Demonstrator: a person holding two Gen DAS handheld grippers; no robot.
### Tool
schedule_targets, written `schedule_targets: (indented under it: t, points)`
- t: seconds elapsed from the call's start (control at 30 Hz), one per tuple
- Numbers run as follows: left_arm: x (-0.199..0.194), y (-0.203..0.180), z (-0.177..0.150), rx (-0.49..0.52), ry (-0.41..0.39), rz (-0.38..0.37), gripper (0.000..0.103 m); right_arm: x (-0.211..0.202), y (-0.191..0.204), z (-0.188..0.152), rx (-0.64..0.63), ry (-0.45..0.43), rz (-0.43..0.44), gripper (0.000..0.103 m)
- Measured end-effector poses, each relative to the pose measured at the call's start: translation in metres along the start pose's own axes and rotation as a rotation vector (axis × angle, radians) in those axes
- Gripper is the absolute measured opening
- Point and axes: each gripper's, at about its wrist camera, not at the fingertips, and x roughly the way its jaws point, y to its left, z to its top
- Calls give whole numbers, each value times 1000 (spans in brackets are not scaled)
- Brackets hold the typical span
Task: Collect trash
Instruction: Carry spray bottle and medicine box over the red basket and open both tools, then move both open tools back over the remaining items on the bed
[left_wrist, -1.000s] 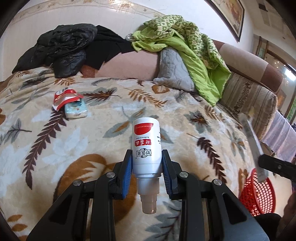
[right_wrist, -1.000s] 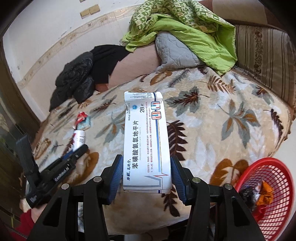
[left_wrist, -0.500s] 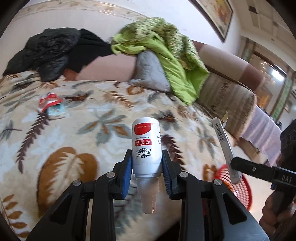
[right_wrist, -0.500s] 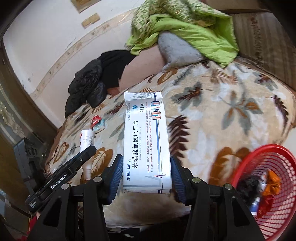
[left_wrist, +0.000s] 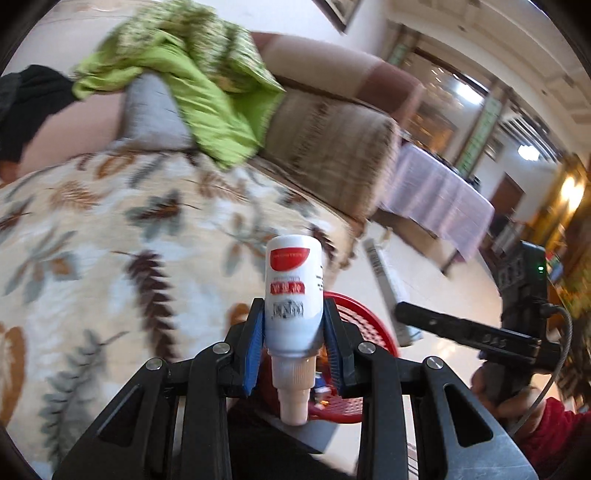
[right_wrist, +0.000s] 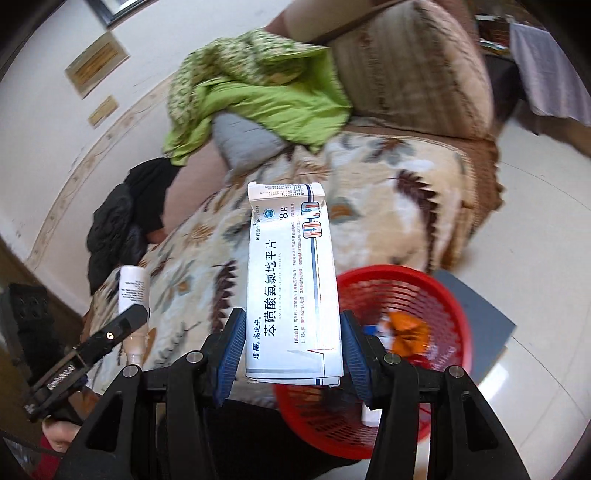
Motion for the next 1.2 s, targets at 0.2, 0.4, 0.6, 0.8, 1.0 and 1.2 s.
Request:
schedule_targets:
  t: [0.2,0.4,0.6,0.8,1.0,1.2]
  points:
    - [50,-37,-5,35,107,-63,29,3,-32,-6,59,22,-32,56]
    - [91,-42,-13,0,221,-100,29,23,-58,-11,114,90,-71,57]
    - [75,-33,-11,-32,182,-95,39,22,-62,-9,123,76,-71,58]
    - [38,-7,-8,-54,92,3,51,25,-32,-4,61,76,-35,58]
    - [-1,37,-12,-118,26,106,53,38,17,-2,-43,104,23,58]
    - [-45,85,-16,-202,-51,200,56,60,82,-3,-165,148,103,58]
